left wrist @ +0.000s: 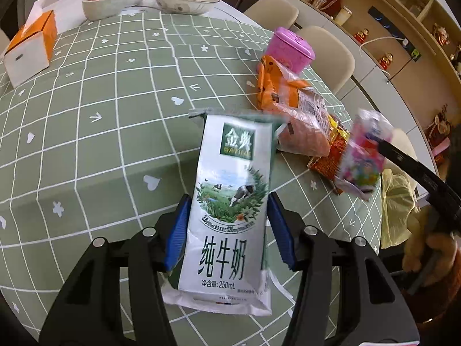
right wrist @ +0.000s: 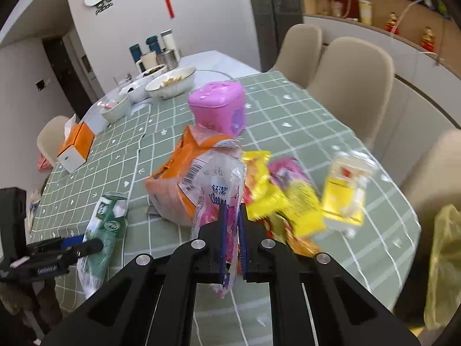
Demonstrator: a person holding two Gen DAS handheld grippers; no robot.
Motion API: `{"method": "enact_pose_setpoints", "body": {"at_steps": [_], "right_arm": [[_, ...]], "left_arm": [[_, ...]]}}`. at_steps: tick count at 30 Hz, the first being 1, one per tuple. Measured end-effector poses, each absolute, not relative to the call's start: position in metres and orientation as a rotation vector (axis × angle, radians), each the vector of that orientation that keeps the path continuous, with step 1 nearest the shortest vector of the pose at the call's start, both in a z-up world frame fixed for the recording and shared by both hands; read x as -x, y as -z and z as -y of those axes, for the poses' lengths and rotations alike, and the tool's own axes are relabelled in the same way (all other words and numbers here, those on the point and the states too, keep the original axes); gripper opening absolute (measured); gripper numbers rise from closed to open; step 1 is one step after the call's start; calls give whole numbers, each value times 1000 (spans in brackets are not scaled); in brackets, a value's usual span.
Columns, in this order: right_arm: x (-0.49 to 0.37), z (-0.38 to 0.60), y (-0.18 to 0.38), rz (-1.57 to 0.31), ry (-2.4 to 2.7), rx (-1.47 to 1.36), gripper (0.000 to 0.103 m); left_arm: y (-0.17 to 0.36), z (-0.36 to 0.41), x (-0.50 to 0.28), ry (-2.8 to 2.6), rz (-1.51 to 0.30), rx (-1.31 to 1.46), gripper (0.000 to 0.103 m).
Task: Collect trash
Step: 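Grasp the white milk carton with the left gripper while the right gripper grasps a clear wrapper, then carry the milk carton and clear wrapper over the bin with both grippers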
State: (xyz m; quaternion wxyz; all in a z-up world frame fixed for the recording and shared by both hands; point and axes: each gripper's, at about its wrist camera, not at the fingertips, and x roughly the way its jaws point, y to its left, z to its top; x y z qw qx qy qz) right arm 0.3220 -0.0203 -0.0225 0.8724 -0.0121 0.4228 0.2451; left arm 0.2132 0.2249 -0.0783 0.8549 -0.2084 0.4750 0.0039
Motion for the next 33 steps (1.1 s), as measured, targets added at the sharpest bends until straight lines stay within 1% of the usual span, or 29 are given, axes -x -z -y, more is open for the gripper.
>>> {"method": "enact_pose_setpoints", "body": {"at_steps": [9, 10, 11, 13, 17, 26, 33], "right_arm": [[-288, 67, 20, -883, -447, -43, 9], [-282, 71, 19, -876, -440, -41, 9], [-278, 73, 18, -871, -437, -42, 9], [-269, 81, 13, -854, -428, -53, 9], [-256, 97, 3, -823, -414, -79, 9], [-232, 121, -31, -725, -389, -37, 9], [-224, 158, -56, -655, -351, 3, 9]], "left_arm": [[90, -205, -242, -22, -1086, 269, 52], [90, -204, -243, -21, -1089, 260, 50], [88, -203, -244, -13, -1089, 249, 46], [83, -201, -244, 1, -1079, 257, 45], [56, -190, -238, 27, -1009, 241, 45], [-24, -153, -220, 149, -745, 300, 45], [-60, -106, -229, 222, -654, 313, 45]]}}
